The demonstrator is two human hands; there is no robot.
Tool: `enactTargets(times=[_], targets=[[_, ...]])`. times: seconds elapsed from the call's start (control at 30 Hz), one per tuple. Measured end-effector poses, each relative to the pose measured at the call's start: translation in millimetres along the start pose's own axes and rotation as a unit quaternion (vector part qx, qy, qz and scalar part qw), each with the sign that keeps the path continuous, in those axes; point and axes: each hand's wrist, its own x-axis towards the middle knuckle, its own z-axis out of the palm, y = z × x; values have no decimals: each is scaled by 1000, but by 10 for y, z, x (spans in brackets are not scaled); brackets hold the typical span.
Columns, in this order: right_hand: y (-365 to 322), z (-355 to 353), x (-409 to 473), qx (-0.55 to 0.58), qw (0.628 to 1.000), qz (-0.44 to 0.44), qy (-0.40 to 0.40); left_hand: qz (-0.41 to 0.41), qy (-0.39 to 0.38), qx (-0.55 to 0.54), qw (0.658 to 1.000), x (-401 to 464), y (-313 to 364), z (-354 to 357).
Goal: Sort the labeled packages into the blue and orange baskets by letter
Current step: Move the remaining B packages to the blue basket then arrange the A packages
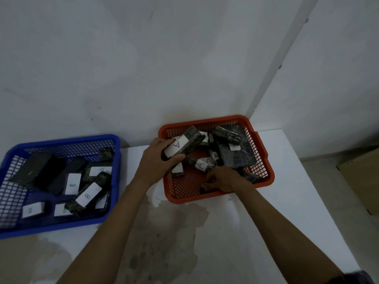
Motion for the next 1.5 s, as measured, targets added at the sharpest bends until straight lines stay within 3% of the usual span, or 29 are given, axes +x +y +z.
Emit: enactTargets(times=[0.17,0.27,0.37,0.5,0.67,0.87,1.13,1.2,1.27,1.33,1.5], targets=[[92,-12,-55,107,993,-33,29,0,-10,0,1000,-49,-23,-27],[134,-95,-153,251,966,-31,50,2,-10,5,1000,-58,-24,1],[165,-182,-247,426,903,15,50,5,-13,21,1000,-63,-10,55],[246,-271,-347,638,769,30,7,28,-31,61,997,-92,48,168],[349,-358,-530,711,703,-21,-12,53,-30,104,993,-125,84,260],[383,-457,-646,725,685,18,63,91,-79,129,984,-151,109,406],[463,-410,-624,659,747,35,78,71,-200,165,963,-299,63,655],[472,-352,-589,582,808,47,79,68,-215,177,958,-317,41,663],[456,-279,-537,447,889,62,78,71,-222,174,957,-312,28,663],[436,-207,-452,318,944,47,79,69,-219,145,962,-293,24,659],[331,-143,-316,103,991,31,77,62,-197,92,974,-244,21,651]])
